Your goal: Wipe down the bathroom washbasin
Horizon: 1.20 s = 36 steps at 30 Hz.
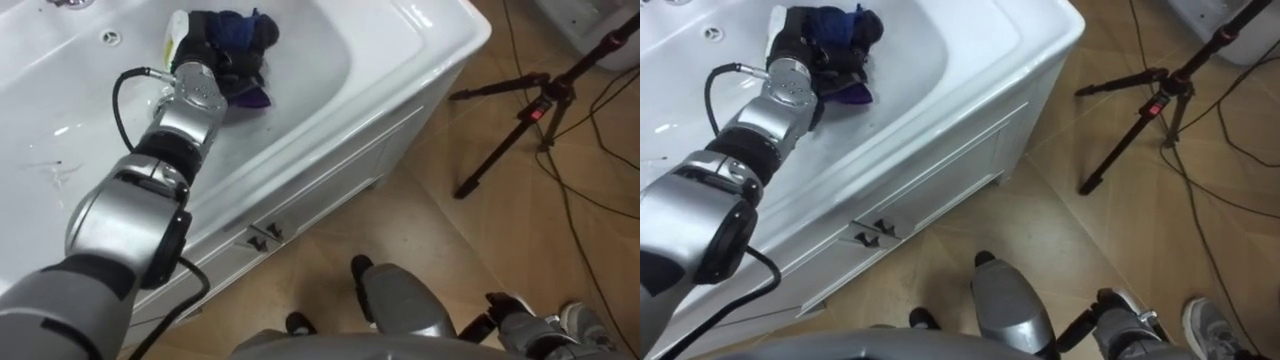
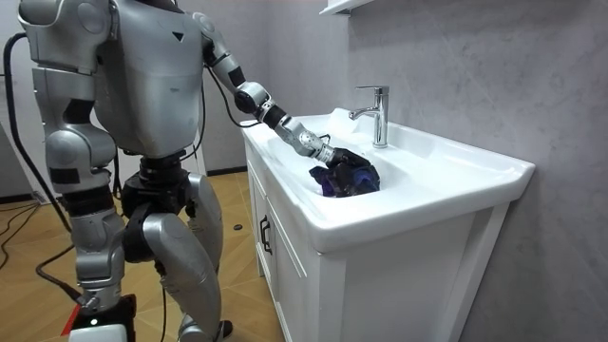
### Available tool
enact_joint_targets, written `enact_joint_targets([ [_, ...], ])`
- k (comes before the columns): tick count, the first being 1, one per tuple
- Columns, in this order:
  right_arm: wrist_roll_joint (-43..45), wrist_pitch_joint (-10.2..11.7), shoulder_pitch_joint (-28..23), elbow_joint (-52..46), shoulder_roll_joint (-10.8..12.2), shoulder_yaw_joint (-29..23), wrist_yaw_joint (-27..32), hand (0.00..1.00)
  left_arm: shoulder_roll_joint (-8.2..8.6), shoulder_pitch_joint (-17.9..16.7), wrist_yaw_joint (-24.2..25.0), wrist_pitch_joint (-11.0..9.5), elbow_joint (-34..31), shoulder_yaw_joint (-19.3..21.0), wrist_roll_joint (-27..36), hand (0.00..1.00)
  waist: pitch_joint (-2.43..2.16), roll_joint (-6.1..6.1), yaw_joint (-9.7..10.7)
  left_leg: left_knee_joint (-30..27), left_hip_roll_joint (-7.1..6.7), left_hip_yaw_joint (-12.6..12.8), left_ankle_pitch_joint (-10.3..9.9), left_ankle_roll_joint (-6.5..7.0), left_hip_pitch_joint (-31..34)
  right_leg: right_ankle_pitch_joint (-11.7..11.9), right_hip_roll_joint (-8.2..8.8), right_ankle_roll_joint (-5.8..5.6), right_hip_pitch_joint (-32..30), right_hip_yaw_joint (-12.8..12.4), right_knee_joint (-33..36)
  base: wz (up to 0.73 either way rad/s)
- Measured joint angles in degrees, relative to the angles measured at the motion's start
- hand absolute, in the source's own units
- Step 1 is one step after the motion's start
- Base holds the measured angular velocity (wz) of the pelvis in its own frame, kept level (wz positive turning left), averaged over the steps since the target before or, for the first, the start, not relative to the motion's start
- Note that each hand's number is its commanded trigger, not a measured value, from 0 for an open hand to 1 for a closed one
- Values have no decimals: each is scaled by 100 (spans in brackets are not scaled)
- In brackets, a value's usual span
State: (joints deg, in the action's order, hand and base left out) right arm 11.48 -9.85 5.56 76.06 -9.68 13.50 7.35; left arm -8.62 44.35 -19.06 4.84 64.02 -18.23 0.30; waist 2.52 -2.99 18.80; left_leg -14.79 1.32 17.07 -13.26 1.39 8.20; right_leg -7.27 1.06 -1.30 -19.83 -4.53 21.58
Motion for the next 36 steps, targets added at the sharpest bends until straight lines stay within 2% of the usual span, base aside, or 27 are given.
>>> enact_joint_targets([
  [2,13,30,-51,1,-10,2,-2,0,67,0,97,21,-75,-7,0,100,6,-108,0,60,-6,2,3,5,-81,-1,4,-9,84,5,-63,0],
  [5,16,81,-83,-41,-1,5,-22,0,85,-1,219,29,-227,-13,-1,100,-2,-176,0,123,-15,11,11,11,-145,-4,5,-18,126,5,-84,0],
  [21,11,170,-280,-74,-35,39,2,0,129,-1,587,43,-711,-17,0,100,-4,-157,3,195,-25,98,21,26,-406,-14,8,-60,402,-15,-204,0],
  [30,7,170,-380,-122,-41,42,49,0,148,-13,672,43,-708,-18,3,100,-13,-131,-3,260,-31,163,22,27,-641,-13,6,-62,575,-29,-213,-3],
  [36,7,160,-494,-250,-36,49,83,0,144,-43,735,43,-708,-16,-128,100,-44,-78,-14,242,-30,183,24,23,-688,-15,-9,-56,592,-60,-207,-3],
])
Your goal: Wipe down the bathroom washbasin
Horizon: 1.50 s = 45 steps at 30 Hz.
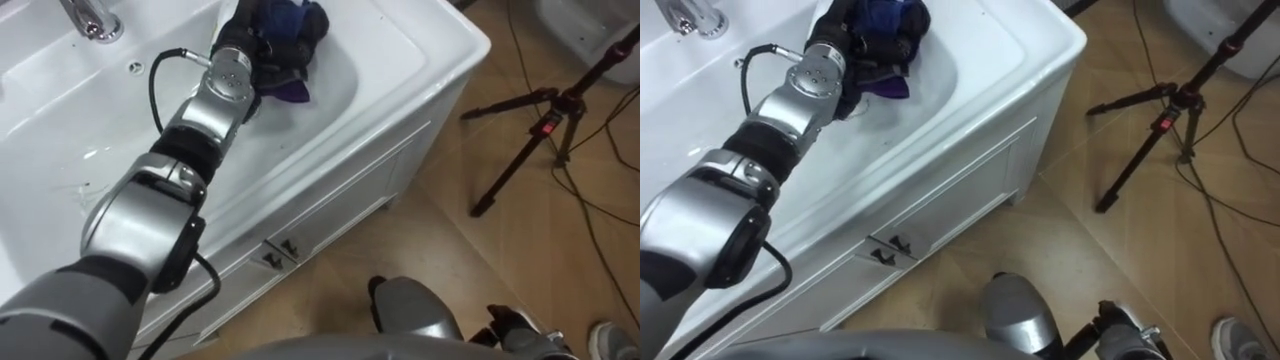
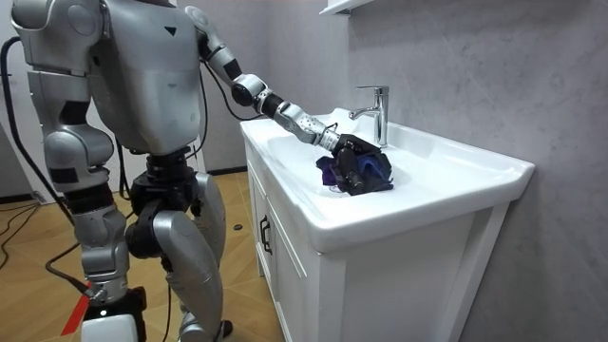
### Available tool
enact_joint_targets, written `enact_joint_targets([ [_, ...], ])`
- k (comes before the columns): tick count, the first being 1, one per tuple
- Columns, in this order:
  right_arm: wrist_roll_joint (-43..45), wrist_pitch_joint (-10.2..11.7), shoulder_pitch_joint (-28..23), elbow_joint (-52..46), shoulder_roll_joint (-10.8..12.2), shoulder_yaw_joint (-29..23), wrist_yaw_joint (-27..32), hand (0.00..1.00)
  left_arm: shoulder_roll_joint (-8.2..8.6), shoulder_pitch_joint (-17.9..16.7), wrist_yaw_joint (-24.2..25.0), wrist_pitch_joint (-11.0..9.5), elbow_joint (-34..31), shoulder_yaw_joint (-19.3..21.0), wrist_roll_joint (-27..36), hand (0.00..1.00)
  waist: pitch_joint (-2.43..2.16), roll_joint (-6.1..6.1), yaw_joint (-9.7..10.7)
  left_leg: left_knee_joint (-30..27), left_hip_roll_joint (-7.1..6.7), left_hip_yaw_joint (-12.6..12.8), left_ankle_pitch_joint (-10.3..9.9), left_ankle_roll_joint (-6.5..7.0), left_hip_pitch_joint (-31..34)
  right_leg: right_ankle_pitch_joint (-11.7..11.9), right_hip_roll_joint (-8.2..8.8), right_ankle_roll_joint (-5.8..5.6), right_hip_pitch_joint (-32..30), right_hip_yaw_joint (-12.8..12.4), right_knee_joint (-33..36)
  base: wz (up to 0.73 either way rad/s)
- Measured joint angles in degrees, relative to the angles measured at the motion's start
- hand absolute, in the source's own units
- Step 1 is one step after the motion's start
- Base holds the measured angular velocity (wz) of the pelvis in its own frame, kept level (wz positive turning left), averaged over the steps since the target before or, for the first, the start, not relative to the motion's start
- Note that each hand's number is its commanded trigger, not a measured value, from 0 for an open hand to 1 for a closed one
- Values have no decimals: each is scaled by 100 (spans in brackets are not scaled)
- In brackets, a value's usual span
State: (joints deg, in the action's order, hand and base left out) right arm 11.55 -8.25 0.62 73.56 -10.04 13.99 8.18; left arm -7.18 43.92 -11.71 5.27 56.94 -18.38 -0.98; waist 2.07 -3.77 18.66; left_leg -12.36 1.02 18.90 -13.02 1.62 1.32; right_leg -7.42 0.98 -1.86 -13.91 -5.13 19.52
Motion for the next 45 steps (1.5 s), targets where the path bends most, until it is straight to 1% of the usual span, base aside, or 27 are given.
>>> enact_joint_targets([
  [3,2,-18,-32,14,1,-1,0,0,1,-88,3,-1,2,-1,-274,100,-22,36,17,-35,11,0,0,0,-30,7,-9,9,48,-5,-2,0],
  [5,2,-52,-83,14,-3,-3,-6,0,5,-234,20,0,3,-18,-376,100,-34,47,31,-32,16,6,0,-2,-107,8,-18,12,124,-22,-14,-3],
  [8,-17,-62,-102,5,1,29,-10,0,7,-367,29,8,3,-119,-575,100,-35,48,23,-22,17,8,-1,-2,-113,28,-21,13,124,-30,-8,0],
  [10,-49,-64,-118,8,4,57,-9,0,7,-448,29,51,29,-166,-624,100,-36,45,18,-13,22,11,-1,-3,-135,42,-31,20,139,-37,-5,-4],
  [12,-114,-95,-152,13,1,60,-9,0,-3,-590,30,73,123,-198,-625,100,-48,41,-8,78,34,72,12,-25,-275,49,-74,30,238,-104,5,-17],
  [13,-141,-128,-181,7,-2,56,-10,0,-8,-673,39,77,217,-196,-632,100,-61,31,-21,115,51,111,8,-43,-346,51,-112,36,306,-155,-22,-18],
  [15,-145,-152,-214,2,0,37,-15,0,-10,-786,69,76,351,-119,-849,100,-82,19,-42,181,65,140,7,-58,-416,58,-142,48,366,-176,-70,-12],
  [16,-150,-167,-234,1,2,33,-14,0,-11,-917,70,69,370,21,-1021,100,-112,17,-47,202,66,156,12,-65,-435,63,-149,55,368,-177,-68,-9],
  [18,-230,-183,-268,-42,-8,12,-15,0,-72,-1113,62,41,388,63,-1092,100,-118,45,-95,236,66,181,20,-79,-485,63,-170,57,390,-209,-70,-11],
  [19,-235,-187,-321,-67,-22,-29,-12,0,-104,-1272,48,5,420,101,-1089,100,-151,86,-157,277,67,224,28,-90,-520,66,-193,62,399,-253,-73,-12],
  [20,-231,-184,-383,-71,-28,-101,-6,0,-110,-1405,-1,-64,544,245,-1096,100,-159,109,-201,287,80,236,33,-99,-614,67,-208,71,485,-254,-87,-8],
  [21,-223,-183,-419,-75,-26,-153,-9,0,-114,-1490,-13,-79,587,331,-1099,100,-176,122,-202,296,87,236,30,-105,-653,58,-214,77,523,-249,-91,0],
  [22,-223,-181,-479,-88,-14,-254,-9,0,-130,-1643,-35,-96,629,561,-1099,100,-209,144,-220,313,106,230,11,-126,-708,43,-220,90,589,-219,-99,3],
  [23,-227,-180,-525,-127,3,-343,-8,0,-182,-1754,-39,-115,685,710,-1100,100,-219,160,-286,302,123,231,-5,-134,-739,36,-227,96,626,-210,-100,0],
  [24,-232,-180,-551,-157,9,-413,-8,0,-211,-1797,-42,-131,709,742,-1100,100,-215,167,-338,317,123,239,-5,-136,-777,35,-233,99,650,-214,-102,0],
  [26,-228,-177,-663,-238,8,-653,-5,0,-321,-2080,-79,-213,735,945,-1103,100,-214,175,-378,356,142,218,-13,-154,-920,14,-250,116,808,-194,-176,2],
  [29,-231,-174,-776,-271,25,-889,5,0,-382,-2280,-181,-285,737,1181,-1138,100,-213,174,-489,366,146,165,-21,-169,-988,-18,-241,122,897,-130,-178,8],
  [31,-230,-191,-878,-395,30,-954,3,0,-403,-2299,-187,-286,727,1296,-1451,100,-213,167,-610,365,154,163,-25,-174,-985,-18,-242,126,898,-113,-196,3],
  [32,-229,-185,-944,-494,28,-995,3,0,-440,-2307,-187,-285,723,1317,-1611,100,-214,163,-658,365,160,158,-25,-178,-979,-17,-245,128,899,-108,-205,0],
  [33,-226,-181,-954,-510,31,-1045,1,0,-463,-2324,-192,-284,711,1361,-1727,100,-217,156,-665,364,164,151,-25,-179,-973,-15,-247,131,900,-102,-212,0],
  [35,-227,-175,-958,-545,26,-1210,7,0,-528,-2398,-284,-279,671,1429,-2182,100,-237,109,-668,368,185,148,-29,-186,-944,15,-255,145,913,-76,-301,0],
  [36,-224,-175,-962,-545,24,-1236,11,0,-547,-2421,-302,-279,653,1439,-2295,100,-243,94,-679,368,190,149,-32,-189,-942,17,-261,147,914,-73,-306,0],
  [37,-221,-170,-986,-546,23,-1324,30,0,-578,-2490,-311,-276,589,1514,-2564,100,-265,61,-680,372,205,149,-41,-203,-944,20,-273,152,929,-65,-334,0],
  [39,-222,-166,-1080,-569,18,-1469,48,0,-664,-2683,-339,-267,476,1613,-2924,100,-287,3,-682,401,248,143,-54,-231,-994,29,-309,182,1006,-33,-388,0],
  [42,-231,-173,-1108,-581,-2,-1666,48,0,-792,-2737,-397,-264,488,1752,-3162,100,-281,-42,-734,409,252,131,-42,-250,-995,20,-320,193,991,-25,-392,0],
  [44,-196,-170,-1138,-571,-84,-1757,42,0,-891,-2789,-424,-172,485,1875,-3305,100,-277,-71,-820,416,255,130,-42,-252,-997,13,-321,198,991,-7,-402,0],
  [45,-197,-165,-1136,-555,-115,-1760,41,0,-933,-2821,-439,-169,467,1875,-3309,100,-275,-82,-830,419,254,128,-42,-252,-996,12,-321,198,990,-6,-414,0],
])
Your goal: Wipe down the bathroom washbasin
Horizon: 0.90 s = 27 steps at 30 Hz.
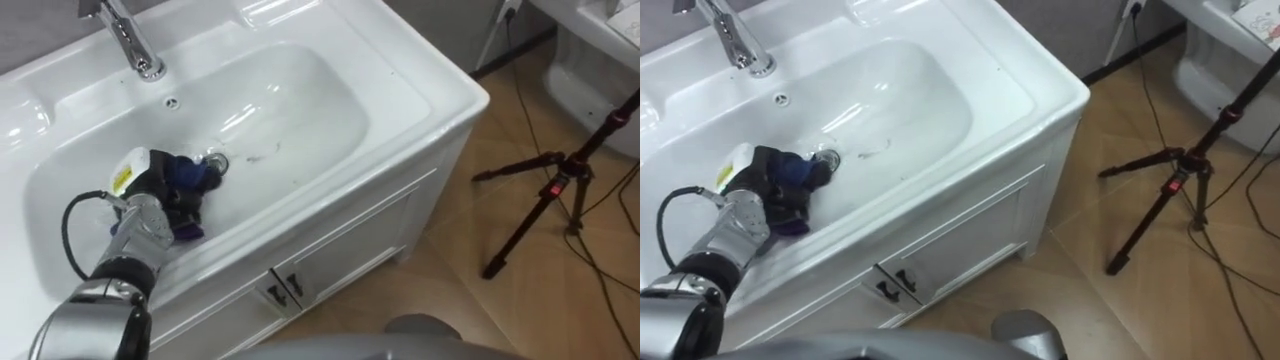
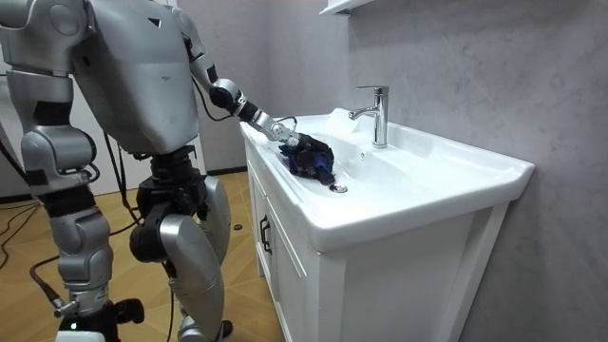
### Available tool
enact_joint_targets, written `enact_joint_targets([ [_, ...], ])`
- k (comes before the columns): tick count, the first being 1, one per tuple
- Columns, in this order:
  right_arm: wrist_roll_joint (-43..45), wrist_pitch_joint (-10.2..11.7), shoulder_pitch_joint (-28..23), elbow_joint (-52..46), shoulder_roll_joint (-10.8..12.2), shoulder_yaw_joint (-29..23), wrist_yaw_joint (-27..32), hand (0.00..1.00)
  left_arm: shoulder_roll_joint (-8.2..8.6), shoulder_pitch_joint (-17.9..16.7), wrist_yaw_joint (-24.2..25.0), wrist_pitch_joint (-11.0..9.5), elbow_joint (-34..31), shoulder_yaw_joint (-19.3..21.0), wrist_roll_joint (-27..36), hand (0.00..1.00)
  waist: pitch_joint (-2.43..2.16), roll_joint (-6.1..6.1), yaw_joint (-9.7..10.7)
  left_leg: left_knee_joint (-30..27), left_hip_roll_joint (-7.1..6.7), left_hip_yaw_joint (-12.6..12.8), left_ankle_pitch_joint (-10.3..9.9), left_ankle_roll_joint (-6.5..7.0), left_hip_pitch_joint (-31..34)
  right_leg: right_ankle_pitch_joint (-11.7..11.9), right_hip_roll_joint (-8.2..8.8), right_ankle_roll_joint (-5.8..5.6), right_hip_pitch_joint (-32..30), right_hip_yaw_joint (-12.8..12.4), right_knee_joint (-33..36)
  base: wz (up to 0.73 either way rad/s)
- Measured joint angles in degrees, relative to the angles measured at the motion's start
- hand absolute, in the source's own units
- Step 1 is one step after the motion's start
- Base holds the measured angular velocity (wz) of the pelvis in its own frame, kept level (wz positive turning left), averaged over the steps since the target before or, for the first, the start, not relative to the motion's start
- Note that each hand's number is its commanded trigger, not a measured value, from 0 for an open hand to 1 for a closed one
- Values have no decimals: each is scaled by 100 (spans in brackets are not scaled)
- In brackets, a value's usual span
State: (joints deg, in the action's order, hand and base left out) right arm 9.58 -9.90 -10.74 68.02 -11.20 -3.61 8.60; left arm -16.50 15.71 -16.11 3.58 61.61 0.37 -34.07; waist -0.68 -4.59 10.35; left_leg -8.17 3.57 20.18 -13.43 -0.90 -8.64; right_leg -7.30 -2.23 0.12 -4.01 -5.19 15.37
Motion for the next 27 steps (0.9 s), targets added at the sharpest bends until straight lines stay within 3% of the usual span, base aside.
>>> enact_joint_targets([
  [5,20,16,-7,-11,-314,-118,36,0,-389,-386,-140,16,-323,8,-443,100,-1,-134,-100,51,6,-15,0,-3,0,9,0,0,24,54,-68,1],
  [7,33,10,-14,6,-374,-116,63,0,-442,-475,-222,17,-407,0,-622,100,17,-173,-148,54,9,-66,3,-8,-32,6,-1,3,62,70,-73,6],
  [12,23,59,57,37,-403,-115,63,0,-450,-640,-247,16,-591,-4,-879,100,33,-215,-206,71,7,-165,-1,-14,-92,-23,-7,9,130,84,-71,2],
  [20,33,44,54,37,-405,-373,151,0,-452,-1247,-371,28,-1579,143,-1809,100,17,-269,-401,50,21,-335,4,-26,-39,-55,9,42,142,225,-75,9],
  [27,233,54,44,-50,-390,-476,226,0,-452,-1544,-378,156,-2137,143,-2072,100,9,-290,-414,40,34,-486,9,-34,6,-58,34,50,208,378,-176,11],
])
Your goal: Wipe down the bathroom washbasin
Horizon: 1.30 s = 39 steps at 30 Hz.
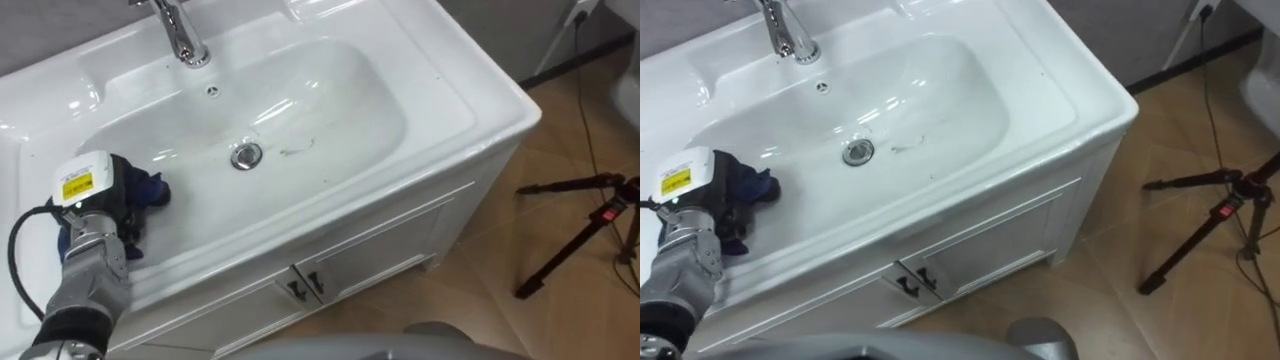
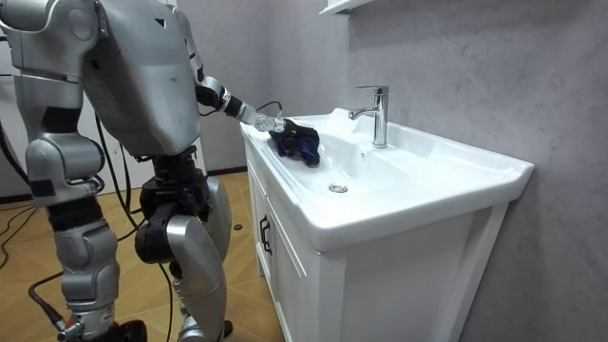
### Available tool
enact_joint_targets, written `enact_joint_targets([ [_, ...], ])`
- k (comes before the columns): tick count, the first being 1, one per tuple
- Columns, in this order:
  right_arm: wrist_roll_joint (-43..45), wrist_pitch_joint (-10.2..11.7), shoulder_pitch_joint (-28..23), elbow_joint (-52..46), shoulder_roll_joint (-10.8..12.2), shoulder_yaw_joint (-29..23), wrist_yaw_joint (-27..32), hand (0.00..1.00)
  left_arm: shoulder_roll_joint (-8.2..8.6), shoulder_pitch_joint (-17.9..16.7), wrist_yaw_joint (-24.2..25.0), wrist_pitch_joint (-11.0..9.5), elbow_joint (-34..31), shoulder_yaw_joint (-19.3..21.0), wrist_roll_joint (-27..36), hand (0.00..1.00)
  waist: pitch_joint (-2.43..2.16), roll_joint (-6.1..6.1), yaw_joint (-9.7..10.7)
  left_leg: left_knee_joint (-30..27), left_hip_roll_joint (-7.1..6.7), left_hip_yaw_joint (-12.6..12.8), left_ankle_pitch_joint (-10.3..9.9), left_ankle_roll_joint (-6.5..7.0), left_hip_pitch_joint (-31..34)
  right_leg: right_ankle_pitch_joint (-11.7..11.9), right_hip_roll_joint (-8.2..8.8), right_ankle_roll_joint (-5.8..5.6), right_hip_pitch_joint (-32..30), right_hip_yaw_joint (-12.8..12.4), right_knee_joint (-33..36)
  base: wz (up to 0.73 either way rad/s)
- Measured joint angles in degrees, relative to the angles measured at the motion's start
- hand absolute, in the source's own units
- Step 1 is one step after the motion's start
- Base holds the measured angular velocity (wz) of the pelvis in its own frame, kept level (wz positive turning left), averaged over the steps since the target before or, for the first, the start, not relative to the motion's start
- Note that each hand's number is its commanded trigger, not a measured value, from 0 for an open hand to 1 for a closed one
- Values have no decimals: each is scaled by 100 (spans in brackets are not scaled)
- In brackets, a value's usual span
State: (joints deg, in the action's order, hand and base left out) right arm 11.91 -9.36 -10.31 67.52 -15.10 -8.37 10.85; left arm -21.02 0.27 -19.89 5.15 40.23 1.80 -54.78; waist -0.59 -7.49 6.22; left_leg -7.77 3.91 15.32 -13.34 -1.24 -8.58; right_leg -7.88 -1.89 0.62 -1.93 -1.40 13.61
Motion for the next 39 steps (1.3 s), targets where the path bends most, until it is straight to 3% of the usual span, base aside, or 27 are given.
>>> enact_joint_targets([
  [7,90,59,-95,-2,45,98,-8,0,1,-116,33,206,-213,-126,6,100,12,0,60,-39,25,-60,13,-21,-14,-10,-5,18,86,54,-85,5],
  [15,81,49,-120,110,64,334,-231,0,0,-104,40,431,-206,-340,18,100,64,38,204,-96,27,-123,13,-21,19,-32,0,29,46,56,-73,3],
  [20,41,62,83,135,63,393,-228,0,6,184,155,490,-6,-531,142,100,111,84,296,-205,-27,-144,19,-10,261,-57,82,17,-238,110,156,0],
  [24,-59,103,318,130,64,494,-205,0,49,477,195,480,255,-893,276,100,117,111,344,-322,-57,-148,22,-1,480,-67,131,10,-437,121,270,1],
  [27,-171,183,643,185,80,826,-97,0,194,974,119,455,726,-1002,447,100,127,128,328,-488,-77,-117,31,21,736,-45,175,3,-706,107,414,0],
  [31,-261,183,1023,415,207,1373,-20,0,518,1623,17,467,1403,-1111,940,100,145,171,326,-598,-92,-112,36,32,904,-77,203,23,-924,98,622,1],
  [34,-263,179,1196,534,294,1533,-5,0,788,2005,39,456,1729,-1123,1732,100,173,225,396,-580,-176,-128,102,64,941,-178,276,5,-1052,63,828,6],
  [36,-290,177,1260,610,322,1635,-1,0,933,2176,67,405,1808,-1113,2220,100,176,256,478,-580,-222,-129,127,92,982,-243,301,-83,-1125,0,908,7],
  [37,-289,177,1272,634,354,1718,7,0,1031,2327,71,350,1907,-1108,2500,100,203,308,486,-585,-250,-129,140,108,988,-250,325,-94,-1163,-10,947,0],
  [39,-288,173,1263,678,411,1870,12,0,1171,2535,84,232,2038,-1106,2900,100,204,387,497,-580,-277,-118,156,128,1008,-236,350,-114,-1213,-15,947,-2],
])
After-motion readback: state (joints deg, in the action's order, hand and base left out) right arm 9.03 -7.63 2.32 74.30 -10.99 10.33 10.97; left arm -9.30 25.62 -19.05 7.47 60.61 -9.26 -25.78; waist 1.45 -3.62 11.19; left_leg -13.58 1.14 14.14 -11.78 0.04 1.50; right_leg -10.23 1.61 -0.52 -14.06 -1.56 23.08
